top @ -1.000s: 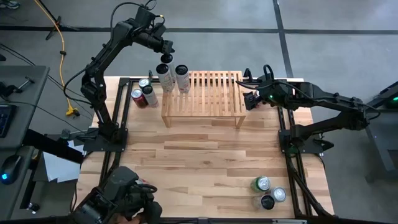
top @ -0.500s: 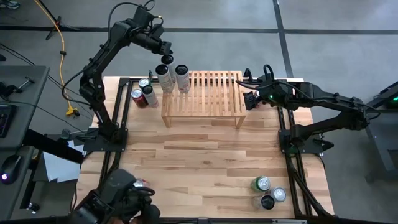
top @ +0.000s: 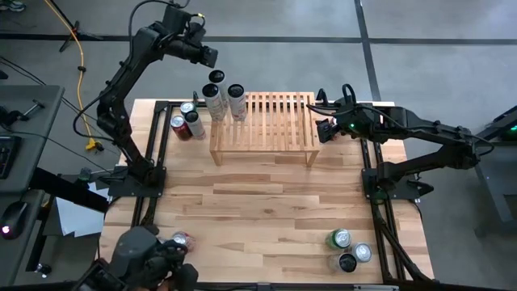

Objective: Place canned beverage on shelf
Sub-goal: Adjust the soda cans on the shelf

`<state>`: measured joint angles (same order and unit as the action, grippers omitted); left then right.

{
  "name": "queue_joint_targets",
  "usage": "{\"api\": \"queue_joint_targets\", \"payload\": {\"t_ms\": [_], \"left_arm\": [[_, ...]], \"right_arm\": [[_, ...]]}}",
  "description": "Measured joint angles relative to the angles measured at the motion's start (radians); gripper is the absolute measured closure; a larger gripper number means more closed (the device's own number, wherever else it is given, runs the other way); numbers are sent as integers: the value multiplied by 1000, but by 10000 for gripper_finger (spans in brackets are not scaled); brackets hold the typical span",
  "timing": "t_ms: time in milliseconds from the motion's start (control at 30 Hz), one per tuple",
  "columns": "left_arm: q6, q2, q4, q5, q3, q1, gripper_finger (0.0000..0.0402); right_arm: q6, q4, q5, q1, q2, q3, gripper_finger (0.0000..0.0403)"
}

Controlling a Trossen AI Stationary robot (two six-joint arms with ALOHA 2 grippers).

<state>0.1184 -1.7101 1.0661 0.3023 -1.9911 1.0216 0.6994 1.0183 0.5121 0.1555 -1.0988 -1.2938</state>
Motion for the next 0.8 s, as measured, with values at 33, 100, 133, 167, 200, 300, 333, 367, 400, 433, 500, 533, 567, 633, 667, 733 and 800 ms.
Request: {"api": "queue_joint_targets", "payload": {"t_ms": [33, 100, 133, 167, 200, 300, 333, 367, 400, 433, 500, 533, 567, 633, 667, 733, 800], "left_arm": [[0, 3, 6, 0, 0, 3, 401], [0, 11, 20, 1, 0, 13, 401], [0, 16, 24, 0, 0, 18, 401], [0, 22, 30, -1, 0, 22, 401], [0, 29, 42, -7, 0, 28, 401], [-12, 60, 100, -55, 0, 38, 401], [-28, 73, 128, -75, 0, 39, 401], [-45, 88, 161, -107, 0, 38, 401], [-62, 102, 197, -140, 0, 36, 401], [-75, 116, 235, -173, 0, 31, 401], [-85, 141, 308, -215, 0, 11, 401], [-86, 151, 347, -219, 0, 4, 401], [-86, 157, 383, -219, 0, -2, 401], [-86, 165, 444, -219, 0, -18, 401], [-86, 166, 473, -221, 0, -27, 401], [-86, 166, 505, -223, 4, -44, 401], [-82, 172, 499, -221, 33, -65, 401]], "right_arm": [[0, 0, 0, 0, 0, 0, 91], [0, 0, 0, 0, 0, 0, 91], [0, 0, -1, 0, 0, 0, 91], [0, 0, -3, 0, 0, 0, 91], [0, 0, -6, 0, 0, 0, 91], [0, 1, -6, 0, 0, 0, 91], [0, 1, -6, 0, 0, 0, 91], [0, 1, -6, 0, 0, 0, 91], [0, 0, -6, 0, 0, 0, 91], [0, 1, -5, 0, 0, 0, 91], [0, 0, 6, 0, 0, 0, 91], [0, 0, 12, 0, 0, 0, 91], [0, 0, 16, 0, 0, 0, 91], [0, 0, 26, 0, 0, 0, 91], [-1, 1, 32, 0, 0, 0, 91], [-1, 0, 34, 0, 0, 0, 91], [-1, 1, 34, 0, 0, 0, 91]]}}
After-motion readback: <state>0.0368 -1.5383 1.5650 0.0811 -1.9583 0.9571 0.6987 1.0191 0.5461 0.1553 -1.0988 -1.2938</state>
